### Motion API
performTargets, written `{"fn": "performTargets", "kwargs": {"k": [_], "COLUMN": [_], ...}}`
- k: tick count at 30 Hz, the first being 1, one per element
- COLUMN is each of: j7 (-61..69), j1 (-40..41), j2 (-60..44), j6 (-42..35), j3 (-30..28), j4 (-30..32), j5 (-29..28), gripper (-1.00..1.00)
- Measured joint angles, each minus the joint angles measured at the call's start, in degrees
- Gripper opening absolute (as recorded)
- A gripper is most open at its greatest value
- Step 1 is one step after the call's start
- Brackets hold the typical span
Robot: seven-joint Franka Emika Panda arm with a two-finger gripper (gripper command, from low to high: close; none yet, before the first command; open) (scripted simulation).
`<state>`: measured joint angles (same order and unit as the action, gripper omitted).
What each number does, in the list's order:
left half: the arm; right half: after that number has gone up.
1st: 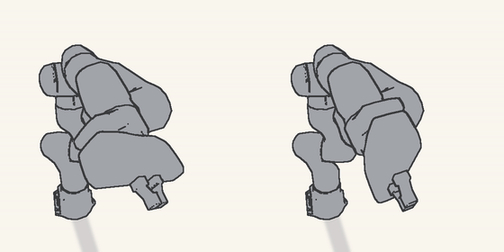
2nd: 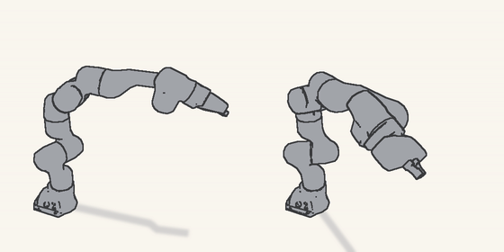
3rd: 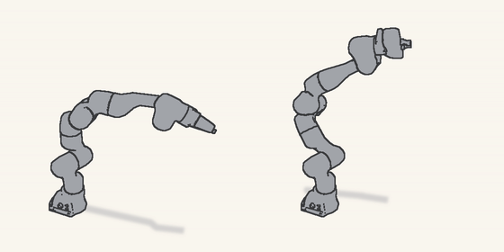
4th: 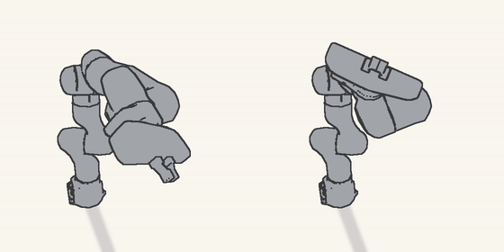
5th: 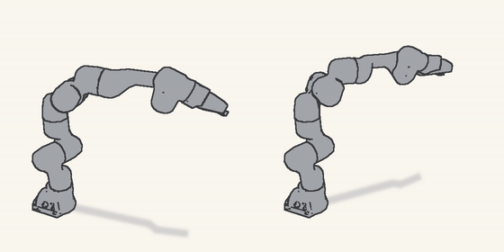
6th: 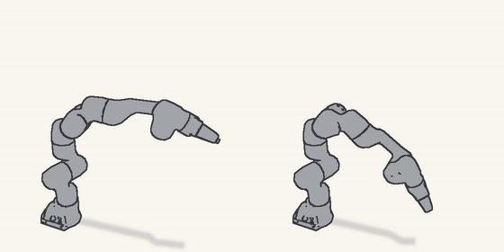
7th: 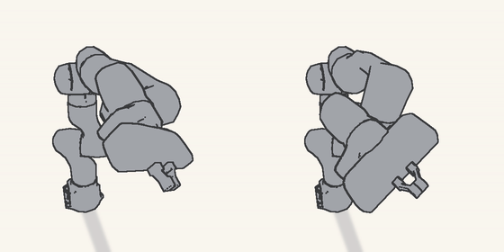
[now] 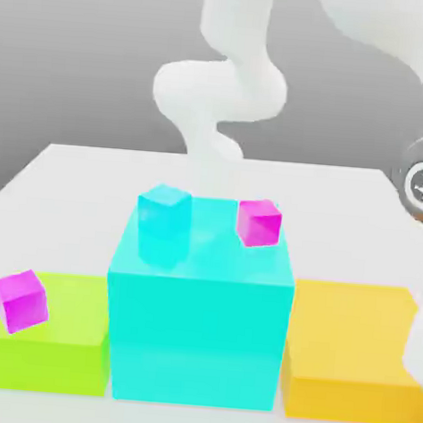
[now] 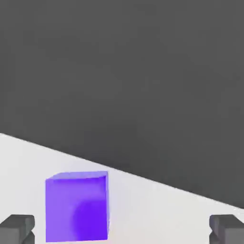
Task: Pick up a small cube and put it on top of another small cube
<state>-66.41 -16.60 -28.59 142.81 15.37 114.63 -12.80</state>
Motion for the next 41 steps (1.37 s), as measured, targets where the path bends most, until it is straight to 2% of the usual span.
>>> {"fn": "performTargets", "kwargs": {"k": [4,5,11,16,30,35,37,38,41], "j7": [-1.79,-2.03,-1.95,-0.03,7.06,11.13,12.81,13.28,13.32], "j1": [-2.42,-2.72,-2.91,-0.88,19.61,36.56,38.45,38.53,38.76], "j2": [-8.3,-9.42,-9.97,-2.11,21.71,31.72,30.84,29.56,29.56], "j6": [5.2,6.01,6.47,0.87,-4.77,-6.89,-3.76,-1.67,-1.67], "j3": [-2.15,-2.5,-2.71,-1.18,-16.01,-24.38,-25.39,-25.56,-25.62], "j4": [-1.97,-2.24,-2.38,-0.22,16.85,24.35,26.61,27.44,27.44], "j5": [-2.22,-2.56,-2.49,0.3,7.57,10.85,12.21,12.68,12.74], "gripper": [0.0,-1.0,-1.0,-1.0,-1.0,-1.0,-1.0,1.0,1.0]}}
